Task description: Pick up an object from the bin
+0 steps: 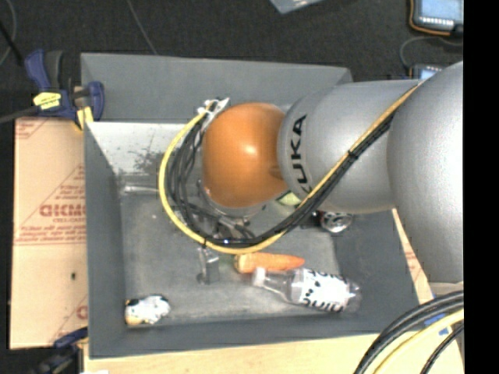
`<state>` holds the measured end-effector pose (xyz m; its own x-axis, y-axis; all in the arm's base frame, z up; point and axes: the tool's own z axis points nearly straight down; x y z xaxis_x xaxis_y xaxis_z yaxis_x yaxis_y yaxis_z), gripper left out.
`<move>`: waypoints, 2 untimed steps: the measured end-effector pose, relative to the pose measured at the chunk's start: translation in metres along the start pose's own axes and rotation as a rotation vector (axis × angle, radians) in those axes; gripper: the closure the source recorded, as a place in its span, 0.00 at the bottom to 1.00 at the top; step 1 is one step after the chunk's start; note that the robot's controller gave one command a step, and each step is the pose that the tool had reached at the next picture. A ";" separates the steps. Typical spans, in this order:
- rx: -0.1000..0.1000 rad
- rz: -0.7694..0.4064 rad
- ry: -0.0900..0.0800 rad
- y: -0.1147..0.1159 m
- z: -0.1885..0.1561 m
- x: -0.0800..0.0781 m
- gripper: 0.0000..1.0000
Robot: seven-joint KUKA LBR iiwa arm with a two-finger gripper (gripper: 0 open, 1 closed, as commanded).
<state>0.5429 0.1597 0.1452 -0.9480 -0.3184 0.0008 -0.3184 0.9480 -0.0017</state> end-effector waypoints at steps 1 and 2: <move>-0.004 0.110 -0.011 -0.017 0.038 0.004 0.00; -0.004 0.158 0.008 -0.035 0.053 0.021 0.00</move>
Offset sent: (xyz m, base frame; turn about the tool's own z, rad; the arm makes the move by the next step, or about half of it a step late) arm -0.0150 -0.0745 0.0085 0.1903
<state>0.5339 0.1196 0.0923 -0.9862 -0.1656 0.0088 -0.1656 0.9862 0.0019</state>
